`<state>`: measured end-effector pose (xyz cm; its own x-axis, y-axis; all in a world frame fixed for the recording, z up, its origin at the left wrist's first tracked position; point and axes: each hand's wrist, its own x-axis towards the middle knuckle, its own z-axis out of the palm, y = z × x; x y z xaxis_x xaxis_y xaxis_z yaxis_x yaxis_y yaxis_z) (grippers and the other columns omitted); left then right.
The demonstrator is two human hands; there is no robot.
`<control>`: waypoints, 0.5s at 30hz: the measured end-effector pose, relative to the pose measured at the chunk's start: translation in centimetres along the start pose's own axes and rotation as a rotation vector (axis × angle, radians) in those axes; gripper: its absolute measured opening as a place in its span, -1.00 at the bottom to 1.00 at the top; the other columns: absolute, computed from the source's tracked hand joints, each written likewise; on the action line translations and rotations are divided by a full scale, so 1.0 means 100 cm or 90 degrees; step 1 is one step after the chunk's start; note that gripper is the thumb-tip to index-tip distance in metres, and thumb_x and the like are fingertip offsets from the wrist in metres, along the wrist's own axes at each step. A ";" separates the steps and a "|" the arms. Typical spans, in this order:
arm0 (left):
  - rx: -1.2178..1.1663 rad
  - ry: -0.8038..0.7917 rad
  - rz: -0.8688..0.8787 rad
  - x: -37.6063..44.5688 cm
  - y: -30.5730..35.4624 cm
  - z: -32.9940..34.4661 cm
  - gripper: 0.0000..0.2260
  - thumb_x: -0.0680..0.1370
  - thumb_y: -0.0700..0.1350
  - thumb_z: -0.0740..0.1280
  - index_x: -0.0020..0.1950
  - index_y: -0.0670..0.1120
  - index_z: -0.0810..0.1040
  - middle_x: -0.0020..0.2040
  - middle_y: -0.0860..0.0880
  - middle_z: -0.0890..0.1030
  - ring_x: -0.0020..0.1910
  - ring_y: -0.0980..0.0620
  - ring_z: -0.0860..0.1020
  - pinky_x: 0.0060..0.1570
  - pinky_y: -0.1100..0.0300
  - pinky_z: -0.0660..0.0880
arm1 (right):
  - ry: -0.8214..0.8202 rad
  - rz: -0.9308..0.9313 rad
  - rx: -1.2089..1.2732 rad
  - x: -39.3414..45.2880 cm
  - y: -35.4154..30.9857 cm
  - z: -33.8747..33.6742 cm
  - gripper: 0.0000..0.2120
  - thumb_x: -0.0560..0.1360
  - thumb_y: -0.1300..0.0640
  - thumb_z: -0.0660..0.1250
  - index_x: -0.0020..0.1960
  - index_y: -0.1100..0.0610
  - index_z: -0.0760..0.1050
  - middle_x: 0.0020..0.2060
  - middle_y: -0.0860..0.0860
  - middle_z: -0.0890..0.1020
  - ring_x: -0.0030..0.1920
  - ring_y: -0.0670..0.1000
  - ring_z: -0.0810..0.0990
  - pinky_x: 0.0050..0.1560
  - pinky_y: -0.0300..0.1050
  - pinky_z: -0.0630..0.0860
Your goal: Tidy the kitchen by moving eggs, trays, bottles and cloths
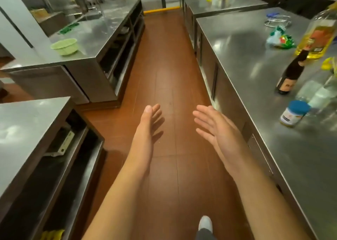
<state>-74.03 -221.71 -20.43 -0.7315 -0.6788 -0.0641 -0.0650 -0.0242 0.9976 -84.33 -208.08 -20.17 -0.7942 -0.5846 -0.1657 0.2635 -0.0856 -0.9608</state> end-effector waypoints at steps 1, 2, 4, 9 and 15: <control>0.003 0.009 -0.001 0.018 0.005 0.003 -0.47 0.48 0.38 0.03 0.37 0.24 0.41 0.29 0.27 0.50 0.33 0.19 0.49 0.39 0.07 0.38 | -0.018 0.002 -0.001 0.021 -0.007 0.003 -0.63 0.64 -0.10 0.16 0.36 0.00 0.50 0.23 -0.08 0.62 0.26 -0.15 0.57 0.36 -0.01 0.46; 0.006 0.019 0.002 0.035 0.009 0.005 -0.44 0.48 0.39 0.03 0.40 0.22 0.41 0.33 0.24 0.50 0.33 0.19 0.48 0.38 0.07 0.38 | -0.034 0.002 -0.003 0.042 -0.013 0.007 -0.63 0.64 -0.10 0.15 0.37 0.00 0.49 0.24 -0.09 0.61 0.26 -0.15 0.56 0.37 -0.02 0.45; 0.011 0.038 0.016 0.063 0.019 0.004 -0.37 0.47 0.38 0.03 0.48 0.16 0.38 0.41 0.19 0.47 0.35 0.18 0.47 0.34 0.14 0.39 | -0.062 -0.004 -0.012 0.080 -0.020 0.019 -0.61 0.65 -0.10 0.13 0.39 0.00 0.48 0.27 -0.08 0.60 0.29 -0.14 0.54 0.39 0.00 0.44; -0.017 0.116 0.049 0.121 0.040 -0.024 -0.34 0.46 0.34 0.03 0.51 0.12 0.36 0.46 0.13 0.45 0.38 0.16 0.46 0.15 0.33 0.39 | -0.145 0.022 -0.055 0.154 -0.031 0.066 -0.57 0.65 -0.14 0.09 0.43 -0.02 0.43 0.33 -0.07 0.55 0.33 -0.09 0.50 0.43 0.07 0.39; -0.050 0.171 0.038 0.211 0.023 -0.075 -0.45 0.58 0.39 0.02 0.47 0.19 0.38 0.43 0.21 0.47 0.34 0.24 0.48 0.13 0.37 0.39 | -0.201 0.042 -0.108 0.241 -0.020 0.123 -0.54 0.65 -0.17 0.09 0.51 -0.08 0.31 0.36 -0.12 0.52 0.32 -0.14 0.50 0.41 -0.03 0.40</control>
<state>-84.54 -241.56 -19.27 -0.5262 -0.8504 -0.0061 0.0329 -0.0275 0.9991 -97.29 -231.95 -19.52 -0.5637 -0.8067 -0.1772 0.1932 0.0798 -0.9779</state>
